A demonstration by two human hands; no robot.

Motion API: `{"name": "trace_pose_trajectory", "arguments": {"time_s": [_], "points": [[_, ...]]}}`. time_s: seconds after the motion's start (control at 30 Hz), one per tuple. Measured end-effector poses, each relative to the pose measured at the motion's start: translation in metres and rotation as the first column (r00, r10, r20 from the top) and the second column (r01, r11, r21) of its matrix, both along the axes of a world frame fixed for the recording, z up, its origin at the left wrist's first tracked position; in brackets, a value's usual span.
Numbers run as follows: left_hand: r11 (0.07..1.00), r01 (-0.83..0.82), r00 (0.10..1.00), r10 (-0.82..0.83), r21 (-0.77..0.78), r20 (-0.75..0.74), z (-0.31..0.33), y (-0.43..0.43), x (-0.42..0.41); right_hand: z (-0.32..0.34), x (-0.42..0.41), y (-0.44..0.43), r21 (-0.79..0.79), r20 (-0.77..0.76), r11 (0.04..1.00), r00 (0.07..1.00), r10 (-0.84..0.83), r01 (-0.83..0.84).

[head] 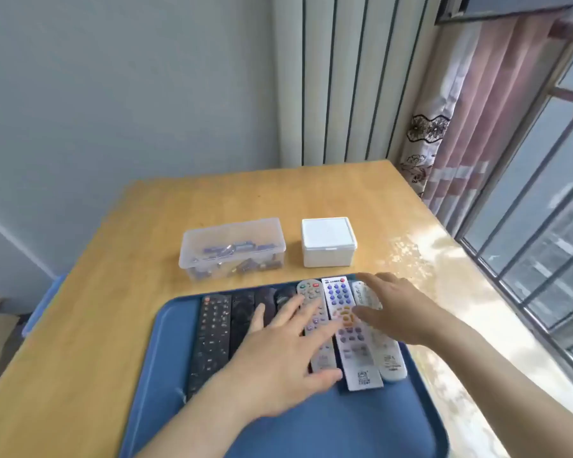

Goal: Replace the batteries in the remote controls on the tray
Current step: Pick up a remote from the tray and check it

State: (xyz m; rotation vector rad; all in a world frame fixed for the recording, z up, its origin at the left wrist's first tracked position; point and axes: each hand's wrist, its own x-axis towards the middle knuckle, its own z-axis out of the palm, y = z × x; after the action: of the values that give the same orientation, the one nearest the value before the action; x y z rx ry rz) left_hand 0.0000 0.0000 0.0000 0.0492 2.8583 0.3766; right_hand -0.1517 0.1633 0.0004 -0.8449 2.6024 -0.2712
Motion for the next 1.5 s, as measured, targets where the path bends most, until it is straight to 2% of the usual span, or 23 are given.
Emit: {"name": "trace_pose_trajectory", "arguments": {"time_s": [0.07,0.17,0.27,0.33,0.4,0.47,0.6,0.87,1.03,1.17,1.23,1.37,1.43,1.5], "points": [[0.996,0.075,0.997,-0.074,-0.050,0.023,-0.020,0.013,0.001,-0.022,0.007,0.004,-0.034,-0.069,0.999,0.997,-0.032,0.030],[0.991,0.089,0.993,-0.096,-0.102,-0.065,-0.047,0.026,0.000,-0.054,0.016,0.004,-0.172,-0.293,0.985,0.955,-0.043,-0.009],[0.991,0.025,0.989,-0.044,-0.130,-0.142,-0.059,0.026,0.002,-0.068,0.019,-0.004,-0.374,-0.326,0.926,0.942,-0.082,-0.049],[0.995,-0.031,0.981,0.013,-0.094,-0.191,-0.061,0.025,0.003,-0.067,0.020,-0.009,-0.439,-0.336,0.896,0.937,-0.094,-0.068],[0.995,-0.067,0.980,0.051,-0.073,-0.193,-0.060,0.027,0.007,-0.067,0.026,-0.009,-0.381,-0.393,0.919,0.918,-0.058,-0.106],[0.994,-0.098,0.980,0.088,-0.045,-0.180,-0.058,0.029,0.011,-0.066,0.032,-0.004,-0.221,-0.450,0.967,0.893,0.015,-0.128],[0.990,-0.143,0.977,0.140,-0.003,-0.158,-0.051,0.031,0.015,-0.050,0.042,0.005,-0.108,-0.359,0.993,0.933,0.001,-0.043],[0.989,-0.138,0.975,0.126,-0.053,-0.181,-0.054,0.018,0.024,-0.029,0.050,0.014,-0.059,-0.082,0.996,0.995,0.056,-0.061],[0.984,-0.176,0.980,0.174,-0.011,-0.092,-0.053,0.014,0.028,-0.033,0.050,0.015,0.005,-0.064,0.995,0.993,0.097,-0.097],[0.981,-0.195,0.970,0.196,0.019,-0.145,-0.054,0.010,0.030,-0.029,0.046,0.020,0.048,-0.012,0.991,0.992,0.127,-0.126],[0.967,-0.254,0.952,0.250,0.001,-0.177,-0.056,0.005,0.030,-0.030,0.045,0.022,0.079,-0.047,0.990,0.992,0.117,-0.113],[0.945,-0.313,0.948,0.305,-0.091,-0.088,-0.060,0.005,0.027,-0.037,0.050,0.015,0.040,-0.222,0.996,0.971,0.087,-0.081],[0.951,-0.293,0.955,0.287,-0.101,-0.069,-0.062,0.007,0.029,-0.042,0.052,0.009,-0.038,-0.323,0.994,0.942,0.089,-0.107],[0.956,-0.271,0.962,0.264,-0.116,-0.071,-0.061,0.006,0.030,-0.044,0.056,0.005,-0.159,-0.329,0.971,0.937,0.118,-0.178]]}}
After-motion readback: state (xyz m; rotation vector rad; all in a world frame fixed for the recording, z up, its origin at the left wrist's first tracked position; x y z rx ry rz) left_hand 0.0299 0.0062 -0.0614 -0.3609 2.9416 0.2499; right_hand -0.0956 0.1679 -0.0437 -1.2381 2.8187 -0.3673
